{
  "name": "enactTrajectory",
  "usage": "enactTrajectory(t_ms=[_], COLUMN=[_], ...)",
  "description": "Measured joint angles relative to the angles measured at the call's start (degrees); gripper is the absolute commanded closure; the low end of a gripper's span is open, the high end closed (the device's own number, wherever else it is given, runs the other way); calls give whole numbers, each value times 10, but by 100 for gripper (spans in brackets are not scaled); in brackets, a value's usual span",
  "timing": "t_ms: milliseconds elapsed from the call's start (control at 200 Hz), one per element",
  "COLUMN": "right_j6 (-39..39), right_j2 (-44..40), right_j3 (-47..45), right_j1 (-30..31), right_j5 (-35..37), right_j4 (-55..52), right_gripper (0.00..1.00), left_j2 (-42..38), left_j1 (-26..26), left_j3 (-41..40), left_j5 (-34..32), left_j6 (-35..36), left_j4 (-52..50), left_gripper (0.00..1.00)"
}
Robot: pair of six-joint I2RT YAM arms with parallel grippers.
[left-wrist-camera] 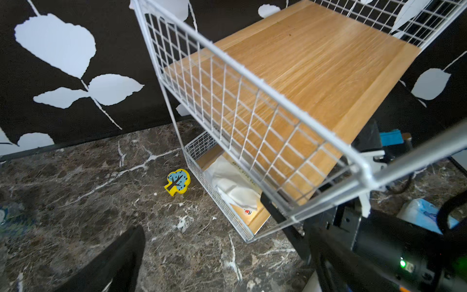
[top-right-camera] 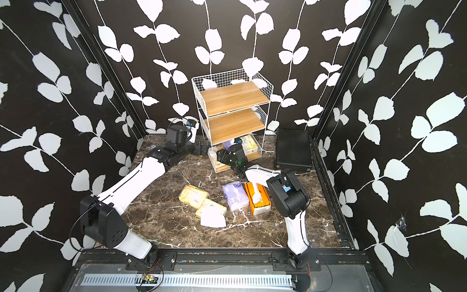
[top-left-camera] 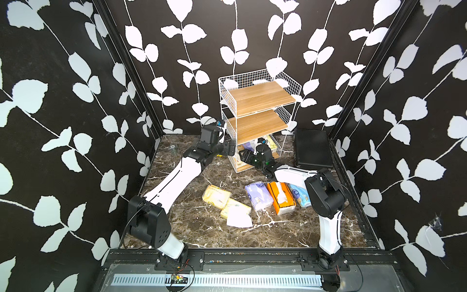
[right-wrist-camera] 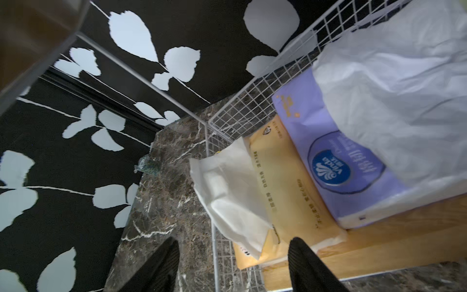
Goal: Remove the tissue boxes from the shelf
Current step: Pick up a box of tissues from the shelf.
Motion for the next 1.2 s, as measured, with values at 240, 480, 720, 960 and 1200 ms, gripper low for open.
enactTrajectory(t_ms=[240, 480, 720, 960, 1200], right_j6=[-18, -19, -6, 5, 24], right_j2=[9, 28, 58, 88, 104], right_j3=[8, 24, 35, 63, 69], right_j1=[-1, -1, -3, -3, -3], right_j5=[60, 63, 73, 72, 69], right_j4=[-54, -64, -76, -71, -54], right_gripper=[27, 30, 30, 31, 48], left_j2=[-7, -23, -38, -40, -40], left_j1=[4, 4, 4, 4, 4], left_j3=[-6, -21, -28, -35, -35], left_j5=[9, 25, 34, 45, 54], left_j6=[2, 6, 7, 7, 7], left_j4=[-3, -1, 2, 10, 10], left_gripper=[1, 1, 1, 1, 1])
